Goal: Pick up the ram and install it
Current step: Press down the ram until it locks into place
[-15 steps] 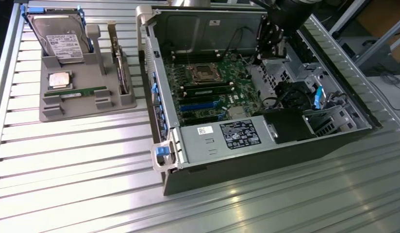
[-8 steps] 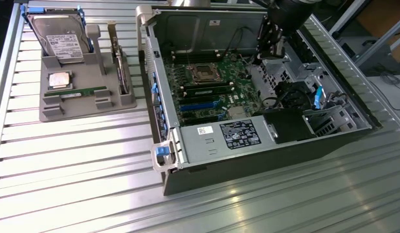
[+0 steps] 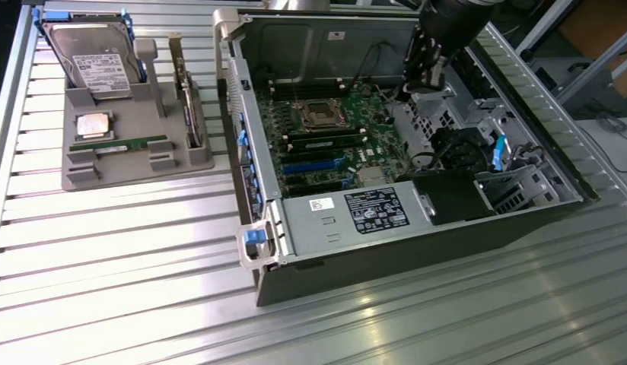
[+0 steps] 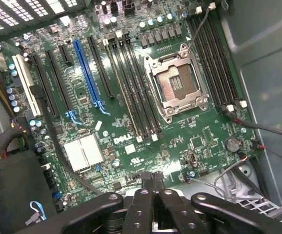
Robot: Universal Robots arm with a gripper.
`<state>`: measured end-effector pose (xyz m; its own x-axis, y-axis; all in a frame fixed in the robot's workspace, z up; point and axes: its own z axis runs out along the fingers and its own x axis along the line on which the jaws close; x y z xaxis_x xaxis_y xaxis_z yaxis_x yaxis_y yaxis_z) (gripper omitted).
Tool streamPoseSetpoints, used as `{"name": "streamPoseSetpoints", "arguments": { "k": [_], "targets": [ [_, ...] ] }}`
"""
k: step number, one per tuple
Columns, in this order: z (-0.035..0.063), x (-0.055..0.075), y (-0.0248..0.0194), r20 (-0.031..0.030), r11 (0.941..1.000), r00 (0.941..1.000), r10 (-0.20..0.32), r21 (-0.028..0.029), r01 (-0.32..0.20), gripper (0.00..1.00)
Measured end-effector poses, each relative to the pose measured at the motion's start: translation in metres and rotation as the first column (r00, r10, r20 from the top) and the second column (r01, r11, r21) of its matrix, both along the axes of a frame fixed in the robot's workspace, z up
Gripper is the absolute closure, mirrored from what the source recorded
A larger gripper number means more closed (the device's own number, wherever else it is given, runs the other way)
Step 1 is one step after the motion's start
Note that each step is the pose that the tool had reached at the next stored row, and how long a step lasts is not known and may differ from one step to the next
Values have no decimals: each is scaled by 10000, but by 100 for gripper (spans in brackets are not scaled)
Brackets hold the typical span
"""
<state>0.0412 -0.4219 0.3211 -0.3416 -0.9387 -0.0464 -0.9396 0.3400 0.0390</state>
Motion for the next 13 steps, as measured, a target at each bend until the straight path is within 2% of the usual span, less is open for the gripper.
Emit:
{"name": "streamPoseSetpoints", "arguments": {
  "k": [6, 8, 10, 13],
  "targets": [
    [0, 0, 1, 1, 9973, 9973, -739, -17, 739, 89],
    [0, 0, 1, 1, 9938, 9938, -1109, -20, 1109, 89],
    [0, 0, 1, 1, 9875, 9875, -1575, -24, 1575, 89],
    [0, 0, 1, 1, 9801, 9801, -1983, -25, 1983, 89]
  ]
}}
